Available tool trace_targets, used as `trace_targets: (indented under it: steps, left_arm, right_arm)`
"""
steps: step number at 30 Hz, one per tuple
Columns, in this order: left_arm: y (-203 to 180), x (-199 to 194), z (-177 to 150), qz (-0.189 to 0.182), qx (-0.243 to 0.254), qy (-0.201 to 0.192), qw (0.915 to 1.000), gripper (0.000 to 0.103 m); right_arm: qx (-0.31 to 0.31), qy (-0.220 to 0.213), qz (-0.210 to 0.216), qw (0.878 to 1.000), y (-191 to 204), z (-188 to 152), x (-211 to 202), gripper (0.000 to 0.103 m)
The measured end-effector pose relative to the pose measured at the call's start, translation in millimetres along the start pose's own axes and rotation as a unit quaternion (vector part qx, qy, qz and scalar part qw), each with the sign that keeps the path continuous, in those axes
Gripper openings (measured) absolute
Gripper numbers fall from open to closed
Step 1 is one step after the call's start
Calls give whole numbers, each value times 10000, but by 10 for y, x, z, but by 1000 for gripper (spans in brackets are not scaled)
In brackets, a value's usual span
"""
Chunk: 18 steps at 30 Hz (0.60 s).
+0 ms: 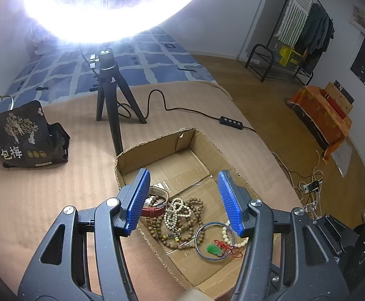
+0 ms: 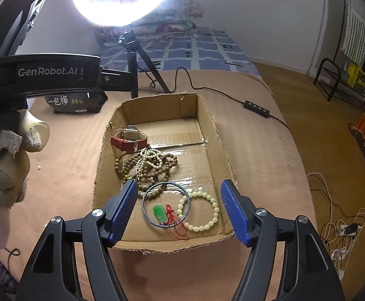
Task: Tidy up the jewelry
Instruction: 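Withdraw both tools from the box and move toward the pearl earring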
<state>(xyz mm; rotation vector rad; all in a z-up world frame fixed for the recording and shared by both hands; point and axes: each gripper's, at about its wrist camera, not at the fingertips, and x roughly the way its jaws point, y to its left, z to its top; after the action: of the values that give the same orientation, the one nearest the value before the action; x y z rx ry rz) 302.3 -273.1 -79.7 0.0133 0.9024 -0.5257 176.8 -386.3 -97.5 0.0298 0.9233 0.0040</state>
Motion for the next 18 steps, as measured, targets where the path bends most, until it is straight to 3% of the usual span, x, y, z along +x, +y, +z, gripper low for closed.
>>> trace_targets:
  steps: [18]
  left_arm:
    - [213, -411, -76, 206, -95, -225, 9995, 58]
  right_arm:
    - [-22, -70, -152, 9999, 133, -15, -145, 69]
